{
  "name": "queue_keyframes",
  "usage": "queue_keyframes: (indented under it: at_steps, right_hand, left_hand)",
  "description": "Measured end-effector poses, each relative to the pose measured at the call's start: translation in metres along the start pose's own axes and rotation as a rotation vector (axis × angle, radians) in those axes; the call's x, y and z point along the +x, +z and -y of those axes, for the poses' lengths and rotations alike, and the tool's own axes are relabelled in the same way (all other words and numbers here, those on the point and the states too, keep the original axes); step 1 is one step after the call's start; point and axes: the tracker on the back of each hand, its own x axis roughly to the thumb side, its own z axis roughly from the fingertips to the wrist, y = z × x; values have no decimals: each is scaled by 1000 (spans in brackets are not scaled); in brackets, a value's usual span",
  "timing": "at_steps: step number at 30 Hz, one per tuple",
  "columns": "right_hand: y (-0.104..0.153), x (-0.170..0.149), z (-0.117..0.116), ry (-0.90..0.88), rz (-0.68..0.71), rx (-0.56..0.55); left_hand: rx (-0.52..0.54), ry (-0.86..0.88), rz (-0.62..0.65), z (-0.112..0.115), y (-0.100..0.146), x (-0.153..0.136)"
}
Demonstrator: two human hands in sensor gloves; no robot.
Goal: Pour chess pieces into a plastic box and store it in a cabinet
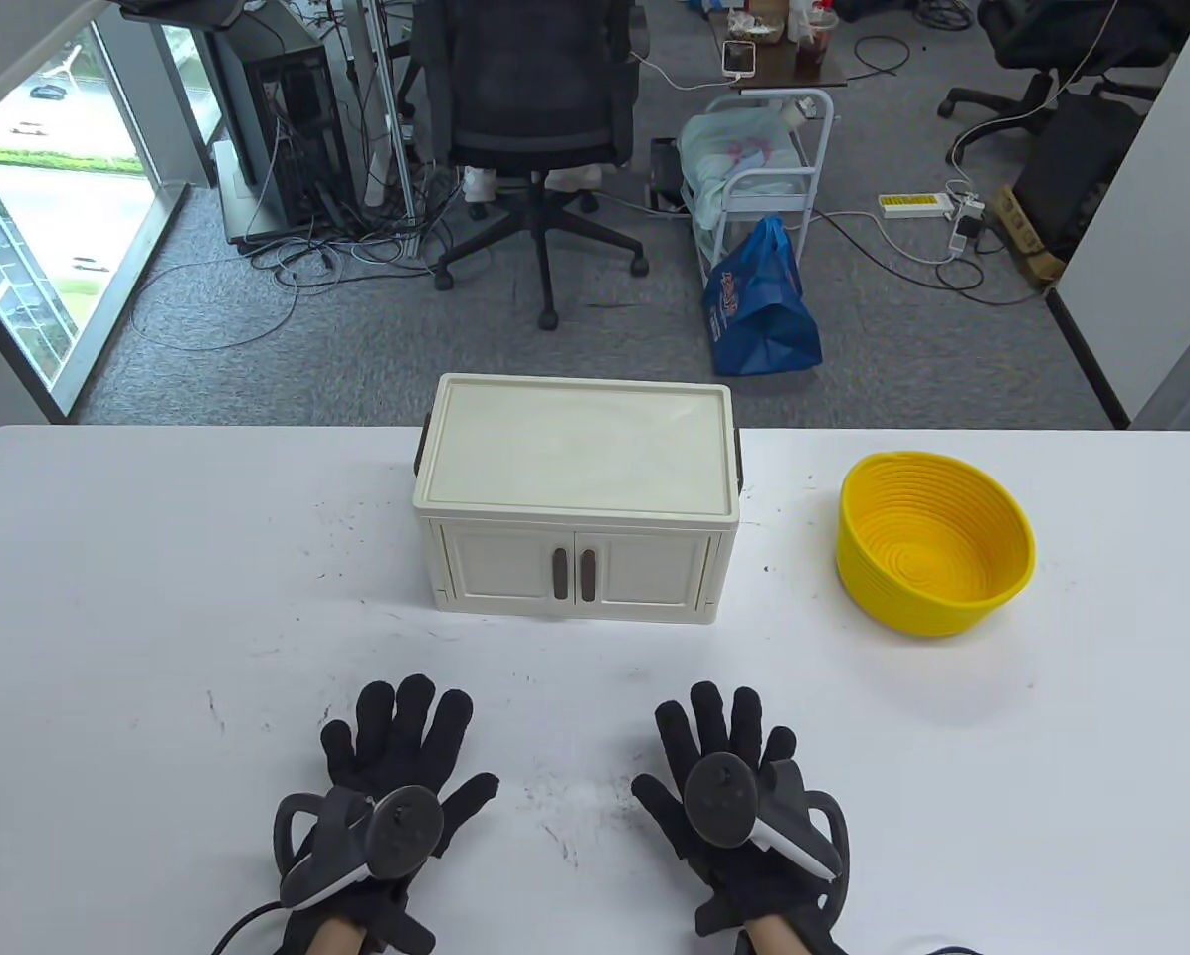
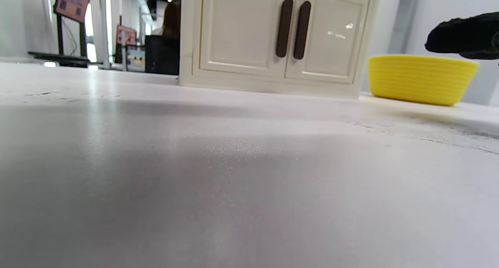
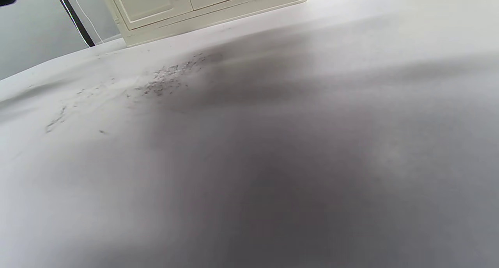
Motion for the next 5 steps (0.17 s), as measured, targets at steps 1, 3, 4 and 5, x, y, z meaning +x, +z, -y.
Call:
queue_keyframes:
  at_steps: [1,3,4,5]
  right_hand:
    - [0,0,0,-2,2,2]
    - [0,0,0,0,-1,9]
    - [-1,0,0,3,-5,10]
    - [-1,0,0,2,-4,10]
  left_hand:
    - [1,-1,-1,0,0,0]
    - [2,-8,-6,0,0,-1]
    - [4,-9,-8,0,0,-1]
    - [4,-9,-8,0,0,-1]
